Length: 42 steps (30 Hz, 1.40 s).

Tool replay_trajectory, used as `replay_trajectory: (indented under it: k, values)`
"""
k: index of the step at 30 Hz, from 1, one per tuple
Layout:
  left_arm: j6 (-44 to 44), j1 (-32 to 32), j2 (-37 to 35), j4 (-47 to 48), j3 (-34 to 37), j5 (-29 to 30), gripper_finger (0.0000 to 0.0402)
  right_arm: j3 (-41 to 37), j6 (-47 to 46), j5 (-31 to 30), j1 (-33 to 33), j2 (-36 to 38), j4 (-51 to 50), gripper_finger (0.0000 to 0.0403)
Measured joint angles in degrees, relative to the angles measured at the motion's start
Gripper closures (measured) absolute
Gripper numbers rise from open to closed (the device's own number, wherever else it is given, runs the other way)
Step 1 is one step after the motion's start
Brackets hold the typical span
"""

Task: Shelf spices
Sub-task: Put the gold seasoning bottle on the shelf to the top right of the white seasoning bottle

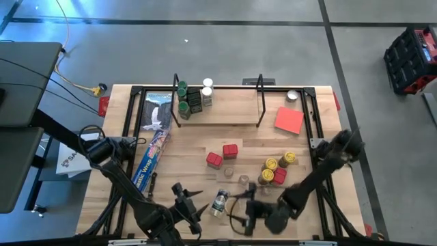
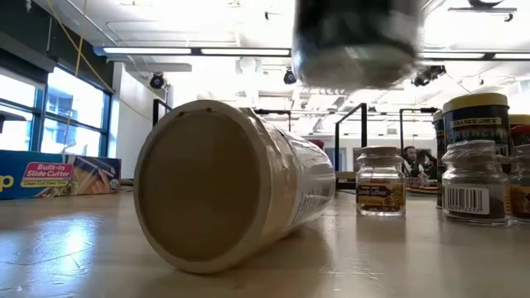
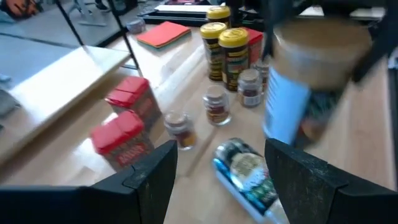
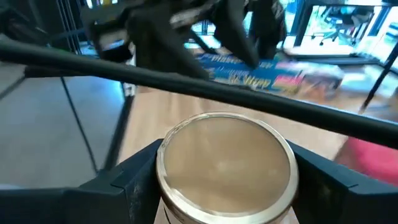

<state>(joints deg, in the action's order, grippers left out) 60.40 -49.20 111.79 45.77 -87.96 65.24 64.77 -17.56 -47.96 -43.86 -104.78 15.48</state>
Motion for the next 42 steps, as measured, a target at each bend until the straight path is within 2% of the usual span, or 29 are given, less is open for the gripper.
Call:
replay_trajectory:
  k: [5,11,14,18,22,27,39,42]
  values:
    - [0.0,0.9,-2.9,6.9,0.0,-0.2,0.0163,0.1,8.1,8.5,9.9,12.5,-11.3,0.0136]
    - [1.4,1.6,-7.5,17.6,0.0,2.3,0.0163,0.1,19.6,23.8,29.1,20.9,-16.1,0.0136]
    - [4.4,1.9,-9.9,25.8,0.0,3.2,0.0163,0.1,23.9,34.0,40.2,20.8,-16.2,0.0136]
    - [8.8,2.2,-12.5,36.0,0.0,6.2,0.0163,0.1,27.6,44.5,53.5,17.3,-13.7,0.0136]
    - [12.0,2.5,-13.7,41.5,0.0,9.6,0.0163,0.1,28.1,53.4,63.1,12.0,-8.1,0.0136]
    - [12.5,4.0,-13.8,44.3,0.0,10.3,0.0163,0.1,26.0,62.0,70.7,4.7,0.4,0.0136]
    - [10.2,9.7,-14.8,44.2,0.0,7.8,0.0163,0.0,22.9,68.6,78.5,-4.4,11.9,0.0136]
    - [9.3,10.5,-16.7,44.3,0.0,7.1,0.0163,0.3,23.0,68.4,79.4,-5.2,12.6,0.0136]
